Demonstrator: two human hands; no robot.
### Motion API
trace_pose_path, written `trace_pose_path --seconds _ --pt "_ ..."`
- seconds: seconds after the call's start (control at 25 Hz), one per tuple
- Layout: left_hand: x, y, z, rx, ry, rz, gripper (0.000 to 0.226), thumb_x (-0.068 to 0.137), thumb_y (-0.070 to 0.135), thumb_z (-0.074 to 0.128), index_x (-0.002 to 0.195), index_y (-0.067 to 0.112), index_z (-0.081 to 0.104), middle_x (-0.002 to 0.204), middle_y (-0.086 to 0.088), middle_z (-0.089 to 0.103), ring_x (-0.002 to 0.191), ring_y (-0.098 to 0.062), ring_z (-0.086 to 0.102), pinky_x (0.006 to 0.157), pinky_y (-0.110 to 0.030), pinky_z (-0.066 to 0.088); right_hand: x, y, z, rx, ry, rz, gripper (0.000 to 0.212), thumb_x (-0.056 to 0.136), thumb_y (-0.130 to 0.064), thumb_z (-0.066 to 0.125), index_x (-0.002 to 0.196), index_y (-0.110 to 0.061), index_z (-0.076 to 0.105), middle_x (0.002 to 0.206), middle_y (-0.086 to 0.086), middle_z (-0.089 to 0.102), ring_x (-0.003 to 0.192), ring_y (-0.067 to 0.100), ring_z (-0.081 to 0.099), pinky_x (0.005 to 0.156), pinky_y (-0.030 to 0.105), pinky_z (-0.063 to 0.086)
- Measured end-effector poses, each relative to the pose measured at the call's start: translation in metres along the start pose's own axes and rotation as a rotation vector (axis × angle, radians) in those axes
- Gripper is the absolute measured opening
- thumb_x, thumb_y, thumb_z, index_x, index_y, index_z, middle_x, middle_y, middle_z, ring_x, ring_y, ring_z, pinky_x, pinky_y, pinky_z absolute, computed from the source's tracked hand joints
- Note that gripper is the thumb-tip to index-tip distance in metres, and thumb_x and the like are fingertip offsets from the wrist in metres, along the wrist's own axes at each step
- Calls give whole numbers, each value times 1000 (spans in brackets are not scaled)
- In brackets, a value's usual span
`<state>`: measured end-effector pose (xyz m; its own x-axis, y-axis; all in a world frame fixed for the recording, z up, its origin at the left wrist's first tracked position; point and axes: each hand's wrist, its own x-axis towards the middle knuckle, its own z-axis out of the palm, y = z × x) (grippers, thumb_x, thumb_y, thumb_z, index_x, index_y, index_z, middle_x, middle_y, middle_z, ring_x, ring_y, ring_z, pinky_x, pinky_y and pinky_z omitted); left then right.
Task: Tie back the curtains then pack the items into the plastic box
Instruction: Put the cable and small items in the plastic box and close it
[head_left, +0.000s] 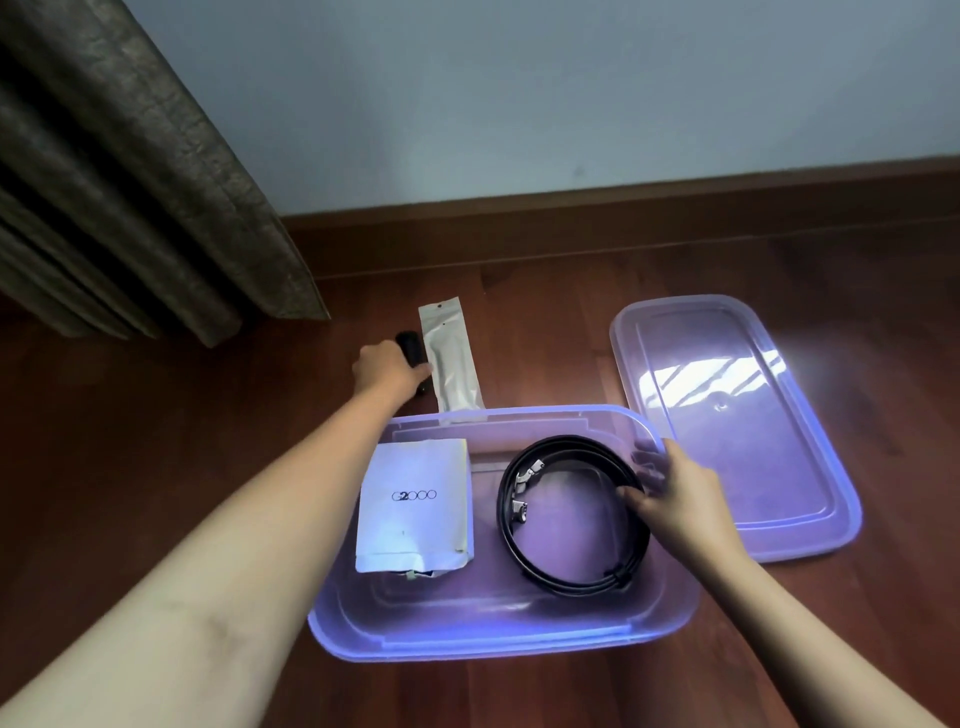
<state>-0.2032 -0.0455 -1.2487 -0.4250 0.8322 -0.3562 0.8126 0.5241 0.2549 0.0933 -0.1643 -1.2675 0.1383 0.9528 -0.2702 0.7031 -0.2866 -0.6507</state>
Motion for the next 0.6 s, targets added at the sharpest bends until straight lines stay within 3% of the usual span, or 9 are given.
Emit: trace_pose_path --seconds 0.16,0.24,0.32,0.4,0.52,0.6 --pt "6 2 -14 -383 -16 -104 40 81 30 70 107 0 63 109 -19 66 83 -32 70 74 -39 58 -2 -2 -1 3 -10 8 45 73 -8 75 114 -11 56 118 1 68 102 18 67 91 40 51" --pt "-17 12 -29 -558 46 78 31 78 34 71 95 9 65 95 -12 71 78 -26 70 77 -37 58 -3 -3 -1 5 -16 13 45 73 -8 75 114 -11 57 118 0 68 103 18 67 92 40 51" --pt "-66 22 -33 -584 -31 345 24 69 45 71 81 26 64 71 9 71 67 -7 67 68 -21 54 -3 -4 -2 0 -14 14 45 73 -9 75 114 -11 57 118 0 68 103 18 67 92 41 51" --pt "-116 31 -20 -383 -219 536 24 61 49 66 72 28 62 61 14 67 58 1 62 56 -15 48 -3 -5 -2 -1 -13 8 44 74 -9 75 114 -11 57 118 0 68 103 18 67 92 40 51" --pt "-155 51 19 188 -305 715 24 75 33 62 89 14 62 92 -9 69 88 -31 64 71 -33 51 -4 -6 -2 25 -9 12 42 75 -8 73 114 -12 57 119 1 68 104 17 67 92 39 51" --pt "-162 61 43 429 -305 738 27 83 22 60 104 5 61 109 -17 63 103 -39 58 77 -40 48 -4 -7 -2 38 -10 18 39 76 -8 72 112 -12 57 119 0 67 105 16 66 93 38 51"
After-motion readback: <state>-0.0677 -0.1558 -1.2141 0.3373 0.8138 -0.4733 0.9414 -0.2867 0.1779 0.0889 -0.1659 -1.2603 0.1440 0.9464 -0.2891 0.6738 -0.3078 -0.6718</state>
